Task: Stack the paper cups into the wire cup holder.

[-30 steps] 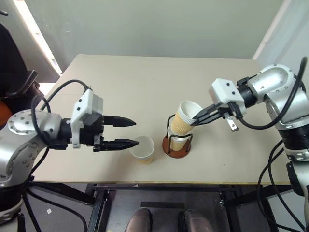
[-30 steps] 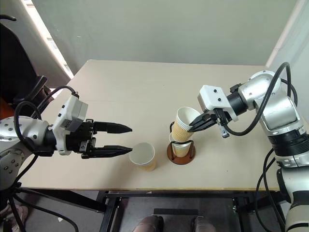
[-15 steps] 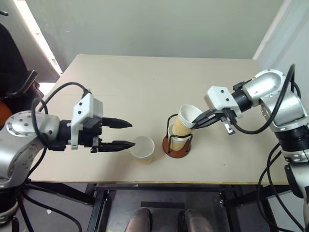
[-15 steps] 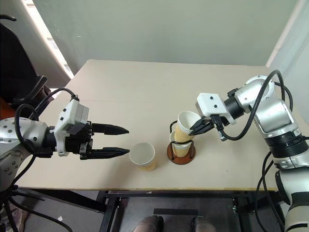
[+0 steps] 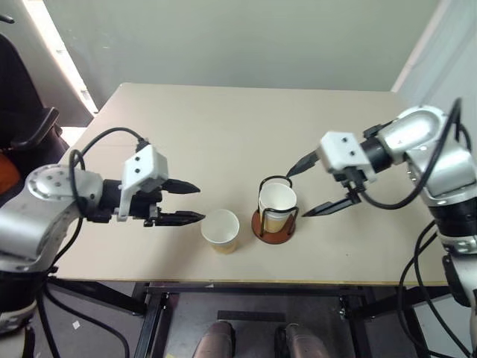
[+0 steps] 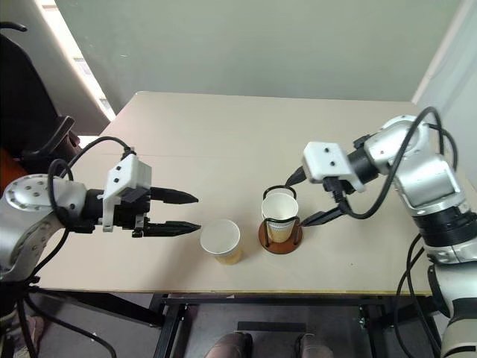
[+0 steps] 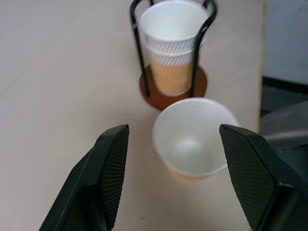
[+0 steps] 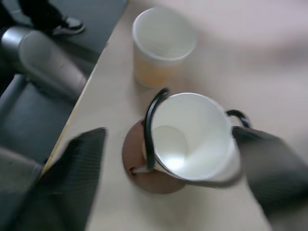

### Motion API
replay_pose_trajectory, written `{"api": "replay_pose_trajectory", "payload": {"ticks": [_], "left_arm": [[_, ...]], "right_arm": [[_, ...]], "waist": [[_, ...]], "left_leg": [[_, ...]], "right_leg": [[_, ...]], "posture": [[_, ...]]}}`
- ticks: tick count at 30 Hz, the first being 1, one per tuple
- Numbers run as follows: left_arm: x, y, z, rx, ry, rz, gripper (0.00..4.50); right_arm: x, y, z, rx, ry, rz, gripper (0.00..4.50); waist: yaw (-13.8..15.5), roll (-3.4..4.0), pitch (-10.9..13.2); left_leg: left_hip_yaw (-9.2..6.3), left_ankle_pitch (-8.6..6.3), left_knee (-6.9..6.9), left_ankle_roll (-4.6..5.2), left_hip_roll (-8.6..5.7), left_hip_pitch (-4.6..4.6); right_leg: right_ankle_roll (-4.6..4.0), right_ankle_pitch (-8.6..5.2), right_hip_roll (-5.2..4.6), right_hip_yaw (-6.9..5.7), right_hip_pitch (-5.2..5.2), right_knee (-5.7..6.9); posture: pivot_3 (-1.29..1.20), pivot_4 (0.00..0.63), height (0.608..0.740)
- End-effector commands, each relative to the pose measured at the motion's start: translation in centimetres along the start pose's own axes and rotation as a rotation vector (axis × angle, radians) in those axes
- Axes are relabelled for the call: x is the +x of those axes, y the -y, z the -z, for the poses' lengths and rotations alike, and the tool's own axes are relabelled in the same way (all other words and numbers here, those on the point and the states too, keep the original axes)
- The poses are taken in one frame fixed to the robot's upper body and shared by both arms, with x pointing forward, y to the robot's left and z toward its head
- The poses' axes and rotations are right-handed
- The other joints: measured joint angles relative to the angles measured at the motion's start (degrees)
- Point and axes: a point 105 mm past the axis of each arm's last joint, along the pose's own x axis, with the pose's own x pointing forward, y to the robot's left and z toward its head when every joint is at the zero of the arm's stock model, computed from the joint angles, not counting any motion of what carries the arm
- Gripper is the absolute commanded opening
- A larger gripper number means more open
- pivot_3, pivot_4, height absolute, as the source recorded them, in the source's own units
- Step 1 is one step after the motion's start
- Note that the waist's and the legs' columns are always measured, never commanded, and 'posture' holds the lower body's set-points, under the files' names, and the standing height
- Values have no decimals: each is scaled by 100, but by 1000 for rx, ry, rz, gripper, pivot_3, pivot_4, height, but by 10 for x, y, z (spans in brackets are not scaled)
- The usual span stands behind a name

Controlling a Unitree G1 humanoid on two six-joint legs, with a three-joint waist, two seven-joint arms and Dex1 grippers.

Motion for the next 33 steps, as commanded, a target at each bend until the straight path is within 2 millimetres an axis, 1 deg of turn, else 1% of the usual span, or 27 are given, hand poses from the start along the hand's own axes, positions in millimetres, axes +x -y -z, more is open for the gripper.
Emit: {"api": "replay_pose_trajectory", "payload": {"ticks": [1,3,5,6,9,10,11,13,19,21,28,31,32,33], "left_arm": [[13,-6,3,52,-42,51,3221],[22,-8,6,67,-66,94,3221],[28,-9,10,81,-93,127,3221],[32,-9,12,86,-107,147,3221],[40,-10,17,104,-143,190,3221],[43,-10,18,110,-152,202,3221],[46,-10,19,119,-159,217,3038],[50,-9,18,126,-154,244,2606],[51,-11,16,134,-149,269,577],[50,-13,17,136,-151,270,44],[45,-14,13,139,-126,265,44],[30,-23,-13,158,-21,235,44],[25,-29,-23,171,9,211,44],[23,-34,-29,179,25,195,44]], "right_arm": [[-26,-10,-38,35,228,26,4344],[-26,-26,-46,71,296,-17,4344],[-20,-35,-47,102,303,-21,4344],[-15,-37,-44,120,294,-3,4344],[-7,-42,-39,170,287,36,4344],[-5,-43,-38,181,285,45,4344],[-3,-44,-37,191,282,59,4366],[-1,-44,-36,205,277,86,4372],[1,-45,-33,226,256,127,4372],[-1,-45,-33,229,256,138,4372],[-7,-46,-34,234,275,146,4372],[-21,-46,-41,242,344,155,4372],[-28,-46,-44,248,381,162,4372],[-31,-45,-46,253,405,167,4372]], "waist": [[15,-1,0],[19,-5,-3],[15,-8,-3],[7,-8,-3],[-14,-7,-3],[-12,-7,-3],[-10,-7,-3],[-6,-7,-3],[-4,-7,-3],[-3,-8,-4],[-2,-8,-4],[2,-9,-3],[4,-9,-3],[18,-9,-3]], "left_leg": [[1,1,-1,-1,-1,0],[0,3,-1,-3,-3,-2],[1,21,0,-30,-3,-4],[2,30,1,-43,-3,-6],[3,29,3,-44,-3,-9],[3,29,3,-44,-3,-10],[2,27,3,-40,-2,-9],[1,22,3,-31,-2,-10],[1,11,9,-2,-3,-16],[1,9,9,3,-3,-16],[2,10,9,16,-3,-16],[1,12,10,20,-3,-23],[0,13,13,21,-3,-32],[1,15,16,20,-4,-37]], "right_leg": [[0,0,-2,1,0,-1],[3,-2,-2,1,1,-6],[9,-8,-2,0,3,-6],[12,-10,-2,1,2,-8],[27,-12,-2,2,1,-8],[45,-4,-2,2,1,-8],[87,18,-2,2,1,-7],[93,18,-2,2,0,-7],[101,22,-2,2,0,-11],[102,22,-2,1,0,-11],[106,21,-2,2,0,-11],[110,22,-2,1,-1,-11],[114,24,-2,1,-7,-10],[115,25,-2,1,-11,-10]], "posture": [[0,150,740],[0,150,740],[0,150,740],[0,150,740],[0,150,740],[0,150,740],[0,150,740],[0,150,740],[0,150,740],[0,150,740],[0,150,740],[0,150,740],[0,150,740],[0,150,740]]}}
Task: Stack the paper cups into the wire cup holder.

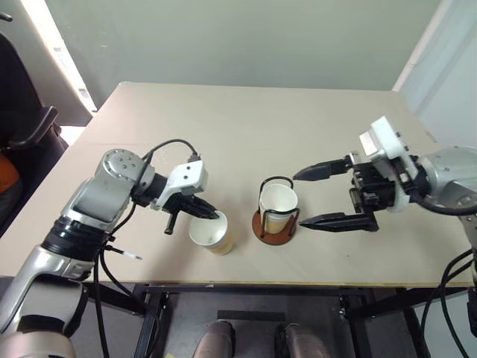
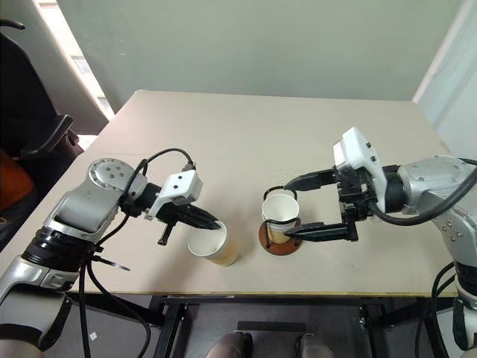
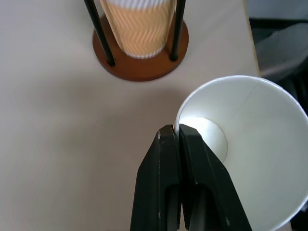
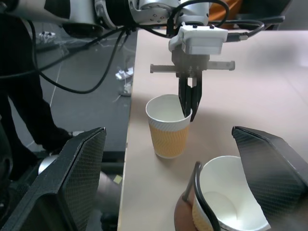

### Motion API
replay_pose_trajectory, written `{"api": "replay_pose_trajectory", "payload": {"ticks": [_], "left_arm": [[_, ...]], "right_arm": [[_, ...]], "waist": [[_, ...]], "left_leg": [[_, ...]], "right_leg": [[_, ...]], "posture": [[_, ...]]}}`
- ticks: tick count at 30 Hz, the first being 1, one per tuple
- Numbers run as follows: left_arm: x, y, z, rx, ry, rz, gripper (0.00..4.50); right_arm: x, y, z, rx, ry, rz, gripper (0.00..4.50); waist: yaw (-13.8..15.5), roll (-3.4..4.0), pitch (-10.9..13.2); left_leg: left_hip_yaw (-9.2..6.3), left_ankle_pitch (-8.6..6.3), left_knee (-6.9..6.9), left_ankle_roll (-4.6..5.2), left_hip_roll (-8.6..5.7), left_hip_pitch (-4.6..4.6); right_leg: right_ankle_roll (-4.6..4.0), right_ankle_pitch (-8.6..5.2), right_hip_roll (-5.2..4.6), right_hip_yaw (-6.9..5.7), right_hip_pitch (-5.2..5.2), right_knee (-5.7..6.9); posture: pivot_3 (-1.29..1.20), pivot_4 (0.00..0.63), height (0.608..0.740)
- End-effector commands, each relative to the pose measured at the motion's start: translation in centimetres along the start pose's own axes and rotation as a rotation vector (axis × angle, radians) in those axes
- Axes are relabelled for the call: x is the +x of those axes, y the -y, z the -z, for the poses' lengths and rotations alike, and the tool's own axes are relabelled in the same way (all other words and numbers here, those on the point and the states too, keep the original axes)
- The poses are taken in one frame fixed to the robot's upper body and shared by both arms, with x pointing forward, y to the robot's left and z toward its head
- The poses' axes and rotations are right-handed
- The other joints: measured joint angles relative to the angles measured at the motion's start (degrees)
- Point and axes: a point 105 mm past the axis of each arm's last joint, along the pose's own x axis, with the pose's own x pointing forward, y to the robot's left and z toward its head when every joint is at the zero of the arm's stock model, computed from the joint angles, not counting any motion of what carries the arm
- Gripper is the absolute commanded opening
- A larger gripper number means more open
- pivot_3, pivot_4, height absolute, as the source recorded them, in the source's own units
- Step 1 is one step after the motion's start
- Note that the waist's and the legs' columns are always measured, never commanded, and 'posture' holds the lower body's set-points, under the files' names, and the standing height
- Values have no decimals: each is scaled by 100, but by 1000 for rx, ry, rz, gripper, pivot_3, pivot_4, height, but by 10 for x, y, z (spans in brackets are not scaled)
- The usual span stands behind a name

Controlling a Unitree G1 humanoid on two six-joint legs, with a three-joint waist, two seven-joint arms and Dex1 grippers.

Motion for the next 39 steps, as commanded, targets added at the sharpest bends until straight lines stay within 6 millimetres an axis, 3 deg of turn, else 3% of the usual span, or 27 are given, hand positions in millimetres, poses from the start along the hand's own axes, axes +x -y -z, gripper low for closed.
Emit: {"api": "replay_pose_trajectory", "payload": {"ticks": [1,3,7,9,11,21,25,39], "left_arm": [[-32,-20,-42,104,114,-106,44],[-40,-28,-60,166,152,-127,44],[-52,-40,-119,326,315,-153,44],[-50,-37,-143,382,392,-107,44],[-41,-35,-154,418,414,-47,44],[20,-40,-147,457,299,125,44],[29,-35,-152,462,324,172,44],[57,-38,-129,526,160,193,44]], "right_arm": [[-19,-1,-24,-22,122,26,4372],[-26,0,-30,-21,151,50,4372],[-35,1,-30,-25,128,88,4372],[-39,5,-25,-20,90,123,4372],[-44,9,-22,-16,79,155,4372],[-62,8,-10,-12,3,272,4372],[-62,6,-8,-9,-2,293,4372],[-59,3,-3,-5,-22,326,4372]], "waist": [[27,-1,-1],[61,-1,-1],[89,-1,0],[93,-1,0],[92,-1,0],[126,0,0],[135,0,0],[162,1,0]], "left_leg": [[-1,1,4,0,0,-4],[-3,1,12,2,-6,-6],[-5,2,29,8,-20,-14],[-7,1,45,10,-25,-25],[-3,-1,57,11,-30,-31],[11,-27,94,37,-42,-48],[14,-43,112,42,-46,-58],[25,-79,204,84,-61,-96]], "right_leg": [[3,2,0,0,-1,0],[6,3,-1,1,2,-2],[12,2,-10,4,7,-8],[32,10,-18,5,8,-11],[48,11,-24,7,9,-17],[116,-5,-34,21,15,-13],[133,-11,-35,20,14,-13],[194,4,-38,49,15,-16]], "posture": [[0,150,740],[0,150,740],[0,150,740],[0,150,740],[0,150,740],[0,150,740],[0,150,740],[0,150,740]]}}
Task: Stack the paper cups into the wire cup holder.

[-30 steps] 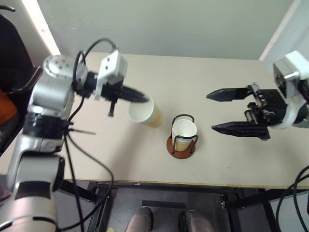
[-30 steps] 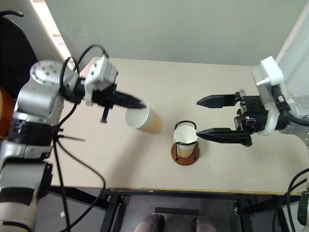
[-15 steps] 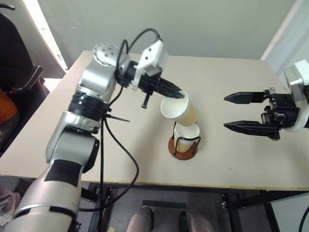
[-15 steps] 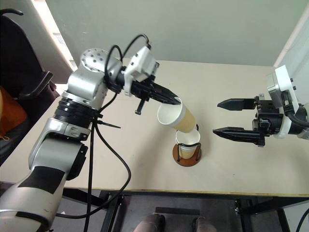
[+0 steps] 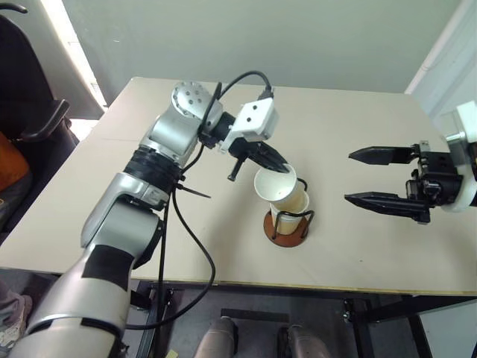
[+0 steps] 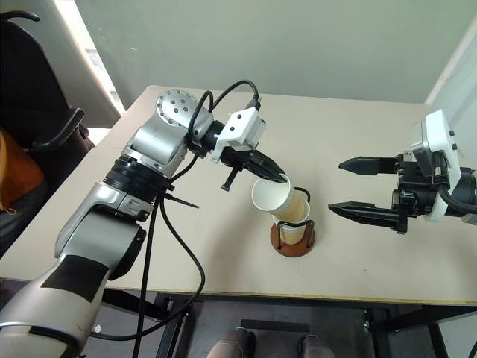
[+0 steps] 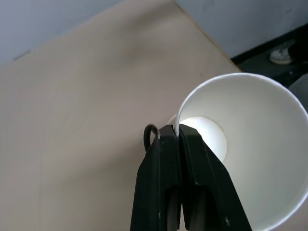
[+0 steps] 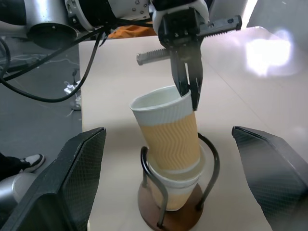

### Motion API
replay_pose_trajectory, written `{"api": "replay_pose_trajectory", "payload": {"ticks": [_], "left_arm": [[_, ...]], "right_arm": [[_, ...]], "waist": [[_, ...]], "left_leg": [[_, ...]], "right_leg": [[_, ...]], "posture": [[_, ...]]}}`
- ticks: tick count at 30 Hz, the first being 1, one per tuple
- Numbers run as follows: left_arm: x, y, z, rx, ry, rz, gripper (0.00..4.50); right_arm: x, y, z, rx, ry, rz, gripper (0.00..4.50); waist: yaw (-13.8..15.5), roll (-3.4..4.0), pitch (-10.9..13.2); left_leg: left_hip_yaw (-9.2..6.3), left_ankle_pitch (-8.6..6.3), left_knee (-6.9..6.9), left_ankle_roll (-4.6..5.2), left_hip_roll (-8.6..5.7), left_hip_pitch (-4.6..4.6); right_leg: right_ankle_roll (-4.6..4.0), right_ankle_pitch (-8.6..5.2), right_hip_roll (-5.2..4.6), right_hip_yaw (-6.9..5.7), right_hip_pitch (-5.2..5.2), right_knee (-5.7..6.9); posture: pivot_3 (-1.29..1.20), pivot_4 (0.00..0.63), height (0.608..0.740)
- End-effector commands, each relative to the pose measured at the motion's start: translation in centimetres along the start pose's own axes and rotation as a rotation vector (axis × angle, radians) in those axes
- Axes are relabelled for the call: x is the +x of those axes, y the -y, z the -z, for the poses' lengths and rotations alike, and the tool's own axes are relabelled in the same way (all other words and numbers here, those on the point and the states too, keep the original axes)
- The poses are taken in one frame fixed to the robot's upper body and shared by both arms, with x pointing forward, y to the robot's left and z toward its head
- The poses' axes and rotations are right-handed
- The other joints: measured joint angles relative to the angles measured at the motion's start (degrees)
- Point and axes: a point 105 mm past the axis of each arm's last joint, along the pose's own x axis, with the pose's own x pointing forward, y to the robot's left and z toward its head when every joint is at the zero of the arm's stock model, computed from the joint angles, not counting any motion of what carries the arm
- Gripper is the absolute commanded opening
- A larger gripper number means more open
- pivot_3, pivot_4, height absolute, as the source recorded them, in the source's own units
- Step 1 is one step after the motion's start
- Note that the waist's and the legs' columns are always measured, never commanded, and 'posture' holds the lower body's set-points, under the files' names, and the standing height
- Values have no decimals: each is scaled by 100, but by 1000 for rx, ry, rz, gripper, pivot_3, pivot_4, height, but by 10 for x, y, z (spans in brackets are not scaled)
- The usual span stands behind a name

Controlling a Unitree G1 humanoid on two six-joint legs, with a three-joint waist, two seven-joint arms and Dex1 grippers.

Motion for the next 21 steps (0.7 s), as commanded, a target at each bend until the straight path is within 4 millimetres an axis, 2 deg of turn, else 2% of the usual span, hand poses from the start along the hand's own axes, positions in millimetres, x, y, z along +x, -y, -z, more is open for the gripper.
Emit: {"api": "replay_pose_trajectory", "payload": {"ticks": [1,6,7,10,12,15,18,21], "left_arm": [[3,1,-7,57,-18,48,44],[7,-4,-9,59,-22,38,44],[9,-8,-11,53,-11,18,211],[13,-15,-17,46,16,-14,952],[15,-17,-22,50,47,-29,1664],[12,-33,-29,66,98,-151,2683],[3,-41,-24,54,92,-230,2683],[-24,-35,-5,-21,79,-324,2683]], "right_arm": [[-4,-1,-9,-49,9,26,4372],[-1,-1,-6,-47,9,29,4372],[0,-1,-5,-46,6,29,4372],[1,0,-3,-44,1,30,4372],[2,0,-2,-44,2,28,4372],[4,2,1,-38,-6,16,4372],[5,4,3,-35,-13,1,4372],[13,9,8,-31,-24,-28,4372]], "waist": [[0,0,0],[0,0,0],[0,0,0],[1,0,0],[1,0,0],[0,0,0],[-1,0,0],[-39,1,-1]], "left_leg": [[1,1,0,1,-1,-1],[13,-2,1,9,-2,4],[13,-2,1,9,-2,4],[16,-3,2,12,-4,2],[23,-6,2,19,-7,2],[42,-12,2,29,-11,7],[61,-16,6,36,-13,12],[83,-19,7,45,-12,19]], "right_leg": [[3,2,0,2,0,0],[7,3,1,17,-1,1],[8,2,1,18,0,1],[15,5,1,25,-1,-1],[23,5,1,39,-1,-4],[39,2,3,69,-2,-4],[52,4,4,91,-5,-4],[60,5,4,109,-8,-3]], "posture": [[0,150,740],[0,150,740],[0,150,740],[0,150,740],[0,150,740],[0,150,740],[0,150,740],[0,150,740]]}}
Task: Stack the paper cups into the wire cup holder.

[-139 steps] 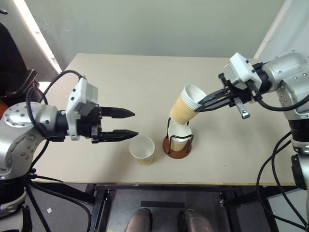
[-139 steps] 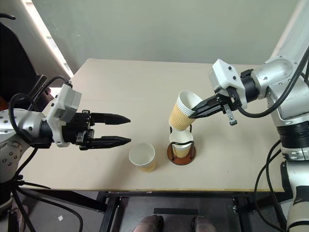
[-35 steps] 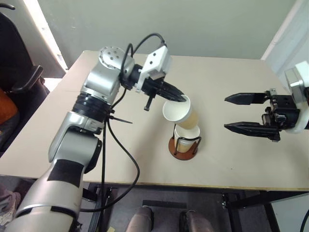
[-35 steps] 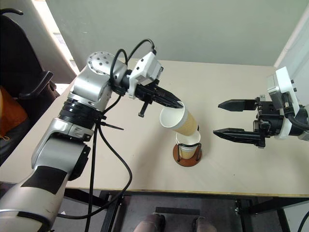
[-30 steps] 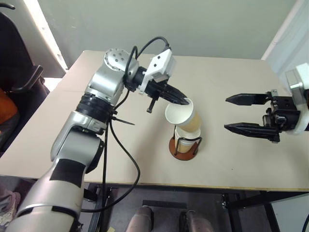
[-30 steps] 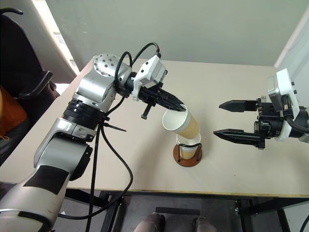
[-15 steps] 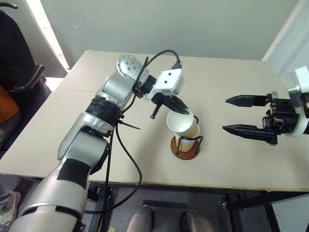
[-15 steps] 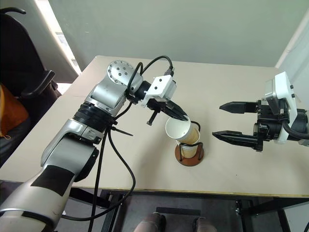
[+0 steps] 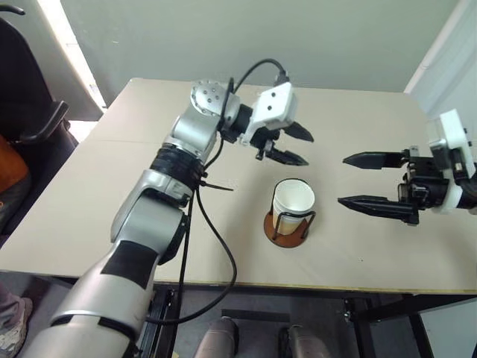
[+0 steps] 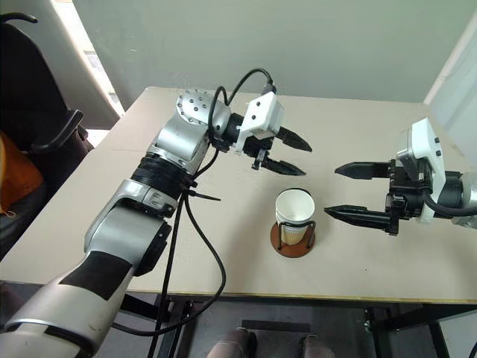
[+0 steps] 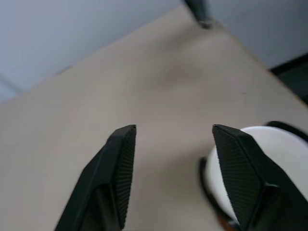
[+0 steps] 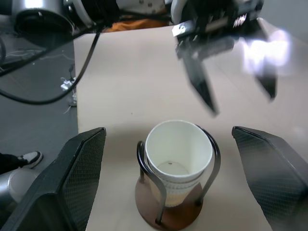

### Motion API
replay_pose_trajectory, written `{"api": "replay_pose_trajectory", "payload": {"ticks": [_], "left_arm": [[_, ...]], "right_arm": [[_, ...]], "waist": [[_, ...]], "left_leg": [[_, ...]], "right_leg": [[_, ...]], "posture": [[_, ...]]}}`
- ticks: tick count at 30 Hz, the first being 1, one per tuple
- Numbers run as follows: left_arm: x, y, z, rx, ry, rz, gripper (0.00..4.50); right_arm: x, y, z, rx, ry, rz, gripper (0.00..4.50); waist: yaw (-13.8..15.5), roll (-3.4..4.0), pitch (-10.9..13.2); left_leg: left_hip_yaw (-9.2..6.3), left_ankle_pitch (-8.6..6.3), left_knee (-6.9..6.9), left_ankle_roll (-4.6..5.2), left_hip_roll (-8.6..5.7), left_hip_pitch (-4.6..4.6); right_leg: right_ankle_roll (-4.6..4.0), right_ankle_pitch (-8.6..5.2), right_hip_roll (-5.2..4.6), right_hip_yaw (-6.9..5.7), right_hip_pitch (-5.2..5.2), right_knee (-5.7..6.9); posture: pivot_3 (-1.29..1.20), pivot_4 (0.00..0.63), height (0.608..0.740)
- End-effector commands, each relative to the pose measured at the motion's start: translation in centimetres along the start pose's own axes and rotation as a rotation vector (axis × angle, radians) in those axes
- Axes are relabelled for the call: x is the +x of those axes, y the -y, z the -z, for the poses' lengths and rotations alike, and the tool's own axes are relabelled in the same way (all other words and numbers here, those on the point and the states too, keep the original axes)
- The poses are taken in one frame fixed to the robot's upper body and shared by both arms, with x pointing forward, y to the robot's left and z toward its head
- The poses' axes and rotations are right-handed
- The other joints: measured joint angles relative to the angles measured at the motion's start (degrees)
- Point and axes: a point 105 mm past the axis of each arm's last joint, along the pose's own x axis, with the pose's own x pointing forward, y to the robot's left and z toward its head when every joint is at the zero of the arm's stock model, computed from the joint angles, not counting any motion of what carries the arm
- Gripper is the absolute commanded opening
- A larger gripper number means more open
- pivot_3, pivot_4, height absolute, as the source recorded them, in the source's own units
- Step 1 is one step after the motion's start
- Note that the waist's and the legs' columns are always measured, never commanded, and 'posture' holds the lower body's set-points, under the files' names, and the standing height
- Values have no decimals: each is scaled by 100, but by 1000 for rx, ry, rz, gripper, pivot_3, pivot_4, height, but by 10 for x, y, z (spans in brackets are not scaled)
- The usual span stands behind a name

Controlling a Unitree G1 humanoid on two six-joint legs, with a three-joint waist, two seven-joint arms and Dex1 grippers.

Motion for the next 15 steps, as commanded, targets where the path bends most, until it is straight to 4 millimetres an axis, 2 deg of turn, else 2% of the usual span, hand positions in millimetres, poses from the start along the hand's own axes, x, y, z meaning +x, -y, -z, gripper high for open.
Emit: {"api": "replay_pose_trajectory", "payload": {"ticks": [1,3,5,7,9,10,12,15], "left_arm": [[-34,-5,5,-32,-9,-121,2683],[-53,7,20,-92,-42,-144,2683],[-74,32,36,-154,-87,-138,2683],[-99,58,42,-231,-82,-150,2683],[-151,88,42,-378,-73,-274,2683],[-167,100,40,-416,-88,-311,2683],[-191,124,37,-471,-145,-361,2683],[-212,144,35,-529,-203,-431,2683]], "right_arm": [[6,5,-2,-42,-6,-24,4372],[11,9,4,-34,-27,-39,4372],[14,13,12,-21,-51,-49,4372],[14,21,20,-7,-82,-43,4372],[-1,26,32,30,-148,-49,4372],[-9,28,35,42,-169,-56,4372],[-27,33,29,55,-157,-54,4372],[-42,42,23,57,-134,-37,4372]], "waist": [[-64,2,-2],[-106,5,-3],[-134,7,-4],[-173,7,-5],[-203,6,-4],[-218,4,-5],[-216,2,-5],[-105,10,-11]], "left_leg": [[10,0,0,4,1,5],[23,1,-1,6,2,22],[26,5,0,12,5,27],[29,7,-1,17,6,27],[30,5,-2,18,7,18],[33,5,-2,18,12,1],[33,5,-3,16,17,-40],[27,1,-12,10,15,-23]], "right_leg": [[2,1,2,7,-2,1],[4,-1,6,16,4,5],[5,-2,11,22,4,2],[2,-5,12,28,-5,1],[-3,-8,13,27,-17,1],[-7,-10,13,29,-36,4],[-17,-15,18,25,-79,5],[-54,-36,12,25,-61,10]], "posture": [[0,150,740],[0,150,740],[0,150,740],[0,150,740],[0,150,740],[0,150,740],[0,150,740],[0,150,740]]}}
